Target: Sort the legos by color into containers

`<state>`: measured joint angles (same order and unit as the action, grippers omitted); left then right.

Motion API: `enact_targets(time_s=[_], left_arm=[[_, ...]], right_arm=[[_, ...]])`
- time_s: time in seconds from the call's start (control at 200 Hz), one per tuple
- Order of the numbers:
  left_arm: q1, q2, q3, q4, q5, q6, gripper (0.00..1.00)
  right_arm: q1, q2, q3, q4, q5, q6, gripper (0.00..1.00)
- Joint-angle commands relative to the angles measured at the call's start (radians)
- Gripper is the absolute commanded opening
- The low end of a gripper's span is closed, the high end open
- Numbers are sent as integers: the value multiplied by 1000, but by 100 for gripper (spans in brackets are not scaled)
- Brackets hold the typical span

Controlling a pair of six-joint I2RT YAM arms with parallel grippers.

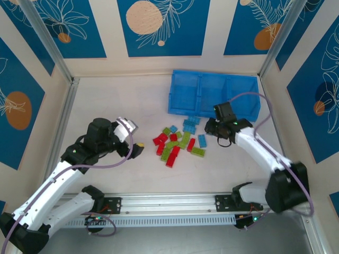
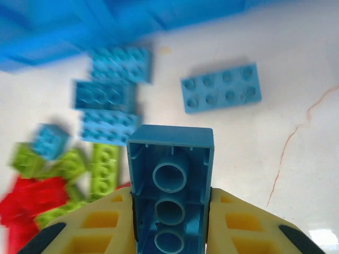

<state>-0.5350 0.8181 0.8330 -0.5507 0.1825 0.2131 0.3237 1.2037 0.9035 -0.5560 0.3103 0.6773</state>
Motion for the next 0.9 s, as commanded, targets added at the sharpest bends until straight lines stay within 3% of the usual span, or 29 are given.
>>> enact_targets(time_s=[0.0,0.145,0.33,0.445,0.67,0.725,0.81,0.895], left_arm=[[-3,-16,-11,32,-16,28,100],[-2,-18,-14,34,-9,23,100],[-3,-34,-27,36,-29,30,100],[-2,-38,-28,38,-22,30,100],[-2,-44,-35,52,1,30,100],[-3,-42,-37,54,3,32,100],[-3,-41,-38,54,3,34,100],[-3,-40,-40,55,5,35,100]], right_arm=[[-83,-106,33,-40,104,-15,25],[-324,-31,174,-7,-2,-113,25],[-514,241,374,10,-179,-147,24],[-552,385,481,1,-228,-146,24],[-564,577,634,-63,-209,-160,28],[-565,604,661,-84,-189,-154,32],[-565,630,690,-101,-192,-157,45],[-559,633,718,-133,-198,-162,49]])
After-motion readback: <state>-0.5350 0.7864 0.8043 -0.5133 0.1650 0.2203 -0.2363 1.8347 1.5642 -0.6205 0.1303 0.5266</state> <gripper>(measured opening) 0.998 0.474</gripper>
